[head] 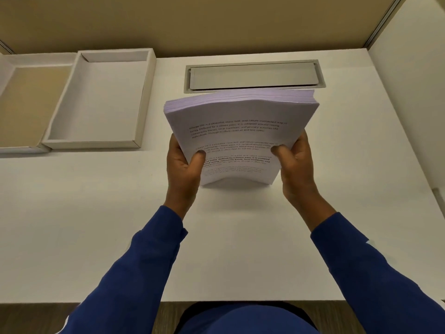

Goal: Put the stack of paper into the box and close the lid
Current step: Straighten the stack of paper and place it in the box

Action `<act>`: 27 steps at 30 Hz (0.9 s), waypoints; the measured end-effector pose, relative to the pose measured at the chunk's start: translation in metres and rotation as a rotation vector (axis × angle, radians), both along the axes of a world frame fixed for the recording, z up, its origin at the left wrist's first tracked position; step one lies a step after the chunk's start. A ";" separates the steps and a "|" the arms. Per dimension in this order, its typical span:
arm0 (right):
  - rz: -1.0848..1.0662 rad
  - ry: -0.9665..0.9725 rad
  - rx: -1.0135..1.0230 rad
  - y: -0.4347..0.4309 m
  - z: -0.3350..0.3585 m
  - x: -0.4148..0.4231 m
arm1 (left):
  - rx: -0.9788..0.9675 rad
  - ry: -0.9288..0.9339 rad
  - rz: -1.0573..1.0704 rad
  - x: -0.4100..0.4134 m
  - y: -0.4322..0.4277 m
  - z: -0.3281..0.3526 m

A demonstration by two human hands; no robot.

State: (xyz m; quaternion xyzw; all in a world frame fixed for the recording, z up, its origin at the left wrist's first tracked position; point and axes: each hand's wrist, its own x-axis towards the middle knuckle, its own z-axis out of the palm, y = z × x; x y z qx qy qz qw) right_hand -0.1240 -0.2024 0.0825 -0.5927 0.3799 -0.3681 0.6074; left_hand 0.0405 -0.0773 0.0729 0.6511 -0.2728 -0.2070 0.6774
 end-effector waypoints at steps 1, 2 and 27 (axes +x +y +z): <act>-0.012 -0.009 -0.003 -0.001 0.002 0.002 | -0.020 -0.002 0.014 0.000 -0.001 0.004; -0.019 -0.016 -0.007 -0.002 0.004 0.003 | -0.026 -0.006 0.025 0.001 -0.003 0.006; -0.063 0.031 -0.032 0.001 -0.031 0.000 | 0.039 0.040 0.095 -0.020 -0.007 -0.018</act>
